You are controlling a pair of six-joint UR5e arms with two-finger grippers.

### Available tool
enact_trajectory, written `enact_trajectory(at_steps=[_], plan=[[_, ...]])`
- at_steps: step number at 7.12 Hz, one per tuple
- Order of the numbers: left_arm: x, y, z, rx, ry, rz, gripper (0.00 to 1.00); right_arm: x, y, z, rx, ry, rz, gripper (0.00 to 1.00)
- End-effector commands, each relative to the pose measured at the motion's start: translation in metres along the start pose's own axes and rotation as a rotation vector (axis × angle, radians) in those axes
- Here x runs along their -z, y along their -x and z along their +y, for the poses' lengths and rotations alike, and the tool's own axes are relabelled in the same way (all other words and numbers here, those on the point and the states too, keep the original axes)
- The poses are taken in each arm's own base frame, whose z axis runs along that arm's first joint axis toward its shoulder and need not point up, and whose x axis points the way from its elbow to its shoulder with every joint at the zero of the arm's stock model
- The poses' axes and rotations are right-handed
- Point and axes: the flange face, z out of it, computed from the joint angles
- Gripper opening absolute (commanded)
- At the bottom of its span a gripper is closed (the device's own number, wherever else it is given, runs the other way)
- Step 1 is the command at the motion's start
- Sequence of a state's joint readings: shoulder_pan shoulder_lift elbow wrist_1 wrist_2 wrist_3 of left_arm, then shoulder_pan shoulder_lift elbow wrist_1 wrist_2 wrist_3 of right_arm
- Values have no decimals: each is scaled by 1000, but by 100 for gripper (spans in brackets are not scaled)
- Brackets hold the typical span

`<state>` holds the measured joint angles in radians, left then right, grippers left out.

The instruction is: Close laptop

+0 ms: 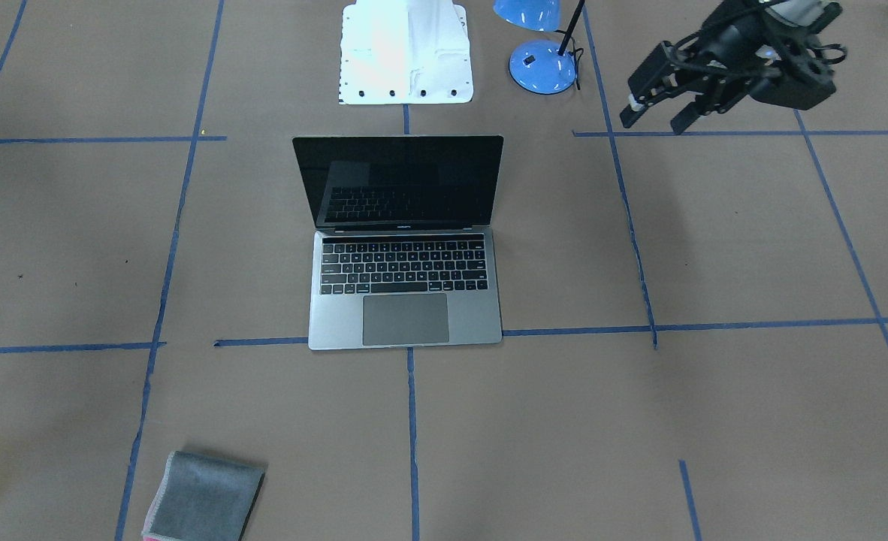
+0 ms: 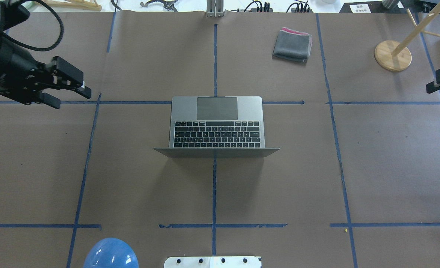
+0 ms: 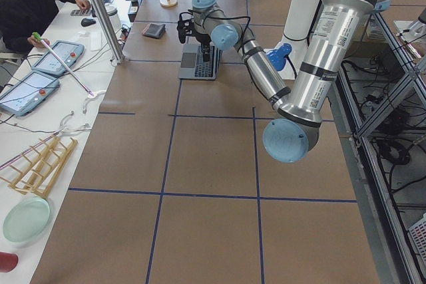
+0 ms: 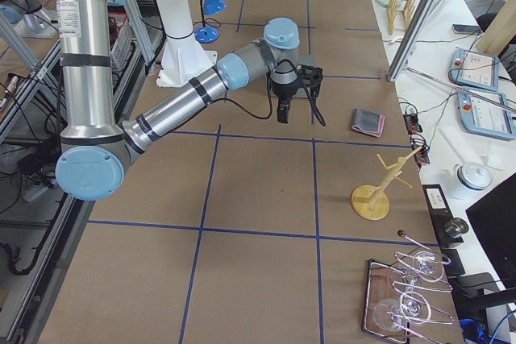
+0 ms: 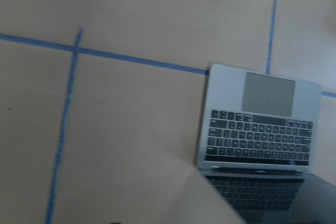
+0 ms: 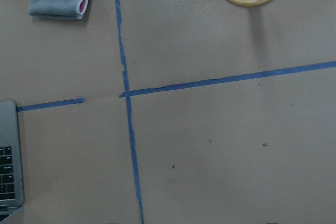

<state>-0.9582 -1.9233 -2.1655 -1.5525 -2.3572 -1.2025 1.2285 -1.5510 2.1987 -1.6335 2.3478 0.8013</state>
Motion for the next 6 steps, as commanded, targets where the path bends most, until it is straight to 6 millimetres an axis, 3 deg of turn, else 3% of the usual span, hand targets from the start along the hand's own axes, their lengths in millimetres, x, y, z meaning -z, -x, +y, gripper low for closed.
enact_trajectory(at_steps=[1, 3, 5, 6], plan=[[-37, -66, 42, 43, 16, 25, 39, -16, 60, 36, -54, -13, -116, 80], [-53, -88, 71, 30, 58, 40, 4, -12, 88, 65, -22, 25, -166, 48], [-66, -98, 103, -11, 105, 49, 0, -8, 123, 109, -19, 97, -212, 9], [-86, -109, 126, -45, 101, 40, 0, -7, 140, 131, 15, 113, -231, 1]])
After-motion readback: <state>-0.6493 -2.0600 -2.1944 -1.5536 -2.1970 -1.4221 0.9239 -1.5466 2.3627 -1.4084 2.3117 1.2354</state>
